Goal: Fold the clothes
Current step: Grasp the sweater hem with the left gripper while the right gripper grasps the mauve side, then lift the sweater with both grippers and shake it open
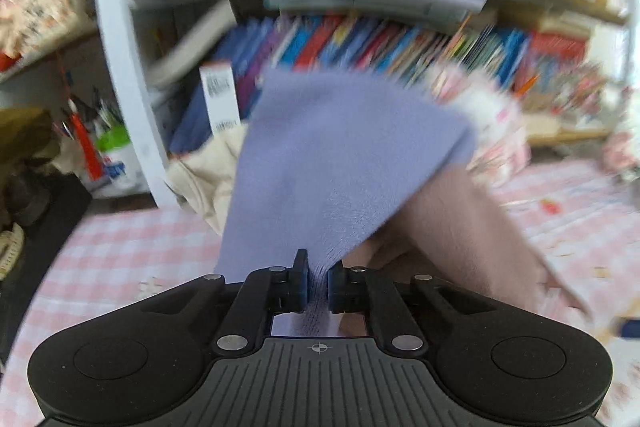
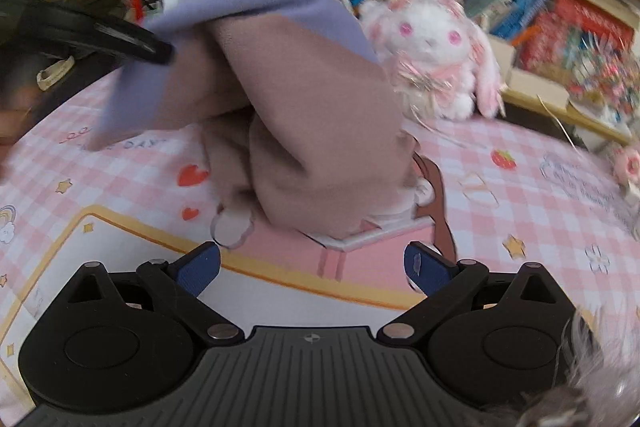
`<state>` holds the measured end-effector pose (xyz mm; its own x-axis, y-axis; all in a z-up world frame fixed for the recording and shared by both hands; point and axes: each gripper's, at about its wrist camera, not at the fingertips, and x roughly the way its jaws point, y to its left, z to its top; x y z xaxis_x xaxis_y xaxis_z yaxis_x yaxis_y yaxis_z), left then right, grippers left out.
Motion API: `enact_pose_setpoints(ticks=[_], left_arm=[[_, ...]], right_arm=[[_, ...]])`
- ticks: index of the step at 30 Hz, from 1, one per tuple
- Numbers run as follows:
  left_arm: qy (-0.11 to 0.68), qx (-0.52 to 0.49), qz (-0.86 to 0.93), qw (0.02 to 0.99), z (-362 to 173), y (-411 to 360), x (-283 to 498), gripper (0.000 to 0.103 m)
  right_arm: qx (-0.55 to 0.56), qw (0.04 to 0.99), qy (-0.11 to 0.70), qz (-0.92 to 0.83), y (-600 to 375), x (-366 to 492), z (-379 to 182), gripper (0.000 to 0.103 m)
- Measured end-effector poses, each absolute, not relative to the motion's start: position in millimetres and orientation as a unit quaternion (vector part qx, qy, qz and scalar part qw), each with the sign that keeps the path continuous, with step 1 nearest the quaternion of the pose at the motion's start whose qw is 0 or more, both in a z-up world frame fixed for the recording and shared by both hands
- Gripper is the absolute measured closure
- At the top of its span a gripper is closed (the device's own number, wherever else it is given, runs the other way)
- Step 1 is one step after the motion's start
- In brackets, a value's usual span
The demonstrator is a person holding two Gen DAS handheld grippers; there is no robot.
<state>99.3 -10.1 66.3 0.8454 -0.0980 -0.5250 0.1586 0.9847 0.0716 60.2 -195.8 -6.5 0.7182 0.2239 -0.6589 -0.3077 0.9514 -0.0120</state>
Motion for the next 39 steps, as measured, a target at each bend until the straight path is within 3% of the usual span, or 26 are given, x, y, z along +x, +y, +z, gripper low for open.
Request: enact_pose_setpoints(ticks=[7, 8, 9, 11, 12, 20, 26, 31, 36, 39], left_arm=[[0.200, 0.005, -0.077, 0.977, 138.0, 27.6, 10.7, 0.096], [0.195, 0.002, -0.076, 0.978, 144.2, 33.1, 3.9, 0.096], [0.192, 0.000, -0.071, 0.979, 148.3, 39.0, 0.2, 0.096], [0.186, -0.005, -0.059, 0.981, 155.1, 51.3, -5.1, 0.096], [0.184, -0.008, -0.052, 0.982, 158.0, 57.4, -7.5, 0.096], [0.134, -0.014, -0.020, 0.991, 180.3, 96.3, -24.3, 0.095], [0.128, -0.062, -0.082, 0.987, 186.1, 98.9, -19.5, 0.095], [0.141, -0.059, -0.182, 0.971, 184.0, 52.8, -18.1, 0.094], [0.109, -0.123, -0.231, 0.959, 198.2, 56.1, -27.0, 0.094], [0.092, -0.149, -0.242, 0.954, 204.8, 77.8, -30.9, 0.094]], right_arm=[[-0.133, 0.922, 0.317, 0.181, -152.1, 60.2, -13.4, 0.002], [-0.131, 0.920, 0.318, 0.189, -147.8, 60.3, -14.5, 0.006], [-0.129, 0.918, 0.318, 0.199, -143.5, 60.3, -15.5, 0.015], [-0.125, 0.909, 0.321, 0.234, -135.9, 59.0, -14.8, 0.089], [-0.110, 0.912, 0.316, 0.237, -138.1, 59.6, -7.5, 0.092], [0.006, 0.946, 0.186, 0.267, -198.2, 43.0, 110.9, 0.094], [-0.119, 0.960, 0.087, 0.238, -207.9, 9.3, 172.5, 0.094], [-0.078, 0.988, 0.047, 0.124, -246.4, 24.5, 210.9, 0.094], [-0.059, 0.985, -0.016, 0.161, -273.6, -0.4, 251.0, 0.093], [-0.067, 0.981, -0.005, 0.180, -276.2, -4.5, 258.6, 0.093]])
